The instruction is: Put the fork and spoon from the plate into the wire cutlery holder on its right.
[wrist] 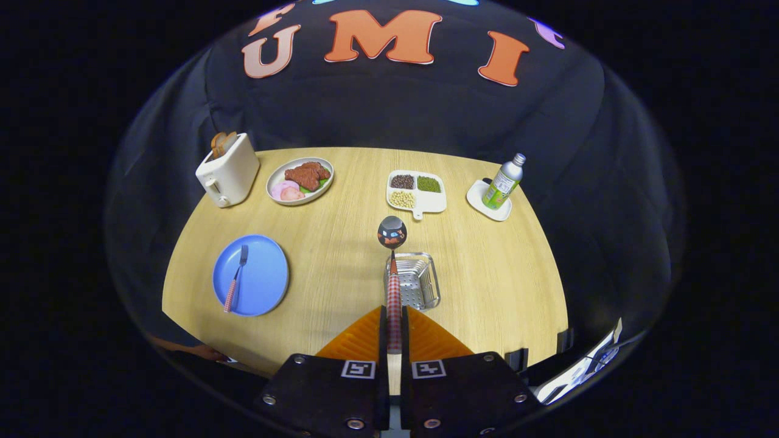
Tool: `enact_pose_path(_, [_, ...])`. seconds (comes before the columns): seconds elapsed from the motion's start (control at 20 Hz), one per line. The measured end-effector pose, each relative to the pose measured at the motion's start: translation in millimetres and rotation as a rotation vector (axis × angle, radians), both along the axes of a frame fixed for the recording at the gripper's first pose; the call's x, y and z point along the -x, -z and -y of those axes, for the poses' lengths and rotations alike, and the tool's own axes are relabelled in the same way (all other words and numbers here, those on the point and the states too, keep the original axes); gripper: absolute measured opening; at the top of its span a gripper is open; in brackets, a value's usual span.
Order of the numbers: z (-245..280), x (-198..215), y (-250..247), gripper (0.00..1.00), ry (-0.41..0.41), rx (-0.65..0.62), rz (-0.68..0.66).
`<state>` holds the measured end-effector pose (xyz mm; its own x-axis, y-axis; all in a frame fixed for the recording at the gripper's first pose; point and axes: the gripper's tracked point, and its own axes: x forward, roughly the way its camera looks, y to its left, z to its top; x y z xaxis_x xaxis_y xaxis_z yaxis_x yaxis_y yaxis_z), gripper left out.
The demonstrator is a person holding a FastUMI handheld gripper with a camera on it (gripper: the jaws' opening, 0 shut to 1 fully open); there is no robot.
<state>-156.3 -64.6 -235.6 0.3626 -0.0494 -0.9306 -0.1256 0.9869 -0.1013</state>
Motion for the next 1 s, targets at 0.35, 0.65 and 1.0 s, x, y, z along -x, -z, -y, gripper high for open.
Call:
enact_pose_path(0.35, [20.4, 21.9, 10.6, 0.08, -0.067, 0.002, -0.206])
enact_pose_path(0.65, [28.9, 18.3, 27.6, 0.07, -0.138, 0.019, -0.360])
enact_pose_path(1.0, [30.6, 0.4, 37.6, 0.07, -0.177, 0.015, -0.481])
